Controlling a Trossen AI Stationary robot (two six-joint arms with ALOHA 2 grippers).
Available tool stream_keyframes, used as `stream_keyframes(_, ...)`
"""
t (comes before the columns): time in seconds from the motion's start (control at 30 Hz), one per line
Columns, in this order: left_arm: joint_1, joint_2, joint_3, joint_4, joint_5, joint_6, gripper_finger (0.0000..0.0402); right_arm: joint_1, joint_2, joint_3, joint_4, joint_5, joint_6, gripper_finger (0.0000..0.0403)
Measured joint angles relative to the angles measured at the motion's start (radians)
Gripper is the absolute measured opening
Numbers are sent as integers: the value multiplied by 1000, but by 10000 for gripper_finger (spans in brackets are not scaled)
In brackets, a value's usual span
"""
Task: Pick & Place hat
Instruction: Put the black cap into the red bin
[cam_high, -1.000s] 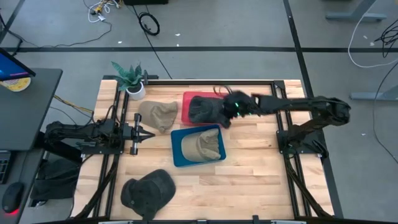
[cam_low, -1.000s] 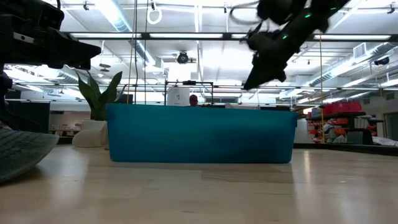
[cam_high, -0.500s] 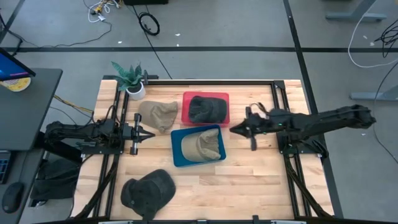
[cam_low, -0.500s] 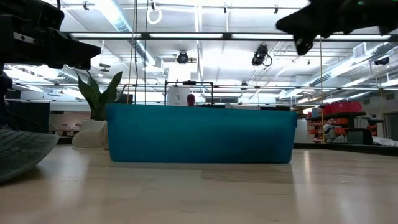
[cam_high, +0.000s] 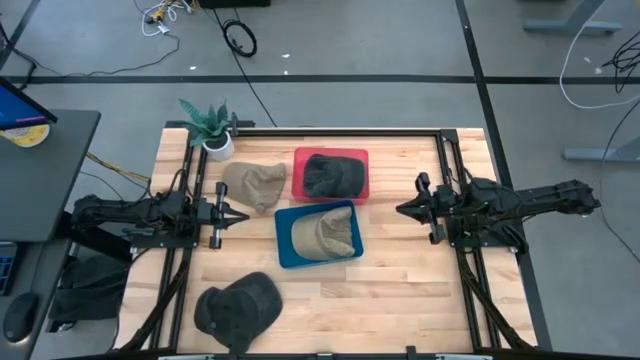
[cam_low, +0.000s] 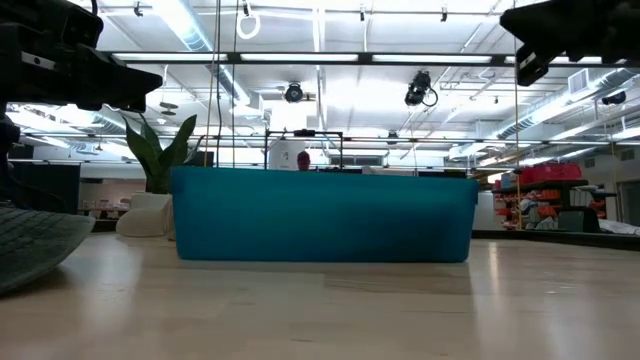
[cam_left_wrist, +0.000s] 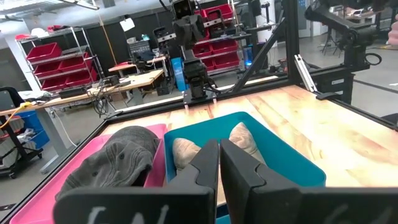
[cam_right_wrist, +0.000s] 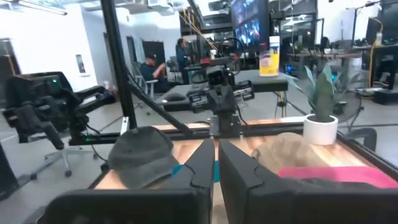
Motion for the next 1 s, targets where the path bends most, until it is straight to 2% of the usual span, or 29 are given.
stream_keyframes(0.2, 0, 0, 0, 0, 0, 0, 18, 12, -93, -22, -8, -72, -6, 27)
stream_keyframes(0.47, 0, 0, 0, 0, 0, 0, 18, 18, -190, -23, -49, -81, -17, 27)
stream_keyframes(0.77, 0, 0, 0, 0, 0, 0, 18, 35, -305, -44, -59, -147, -18, 27)
stream_keyframes(0.83, 0, 0, 0, 0, 0, 0, 18, 49, -325, -81, -26, -129, -20, 27)
stream_keyframes(1.0, 0, 0, 0, 0, 0, 0, 18, 72, -345, -186, 73, -11, -29, 27)
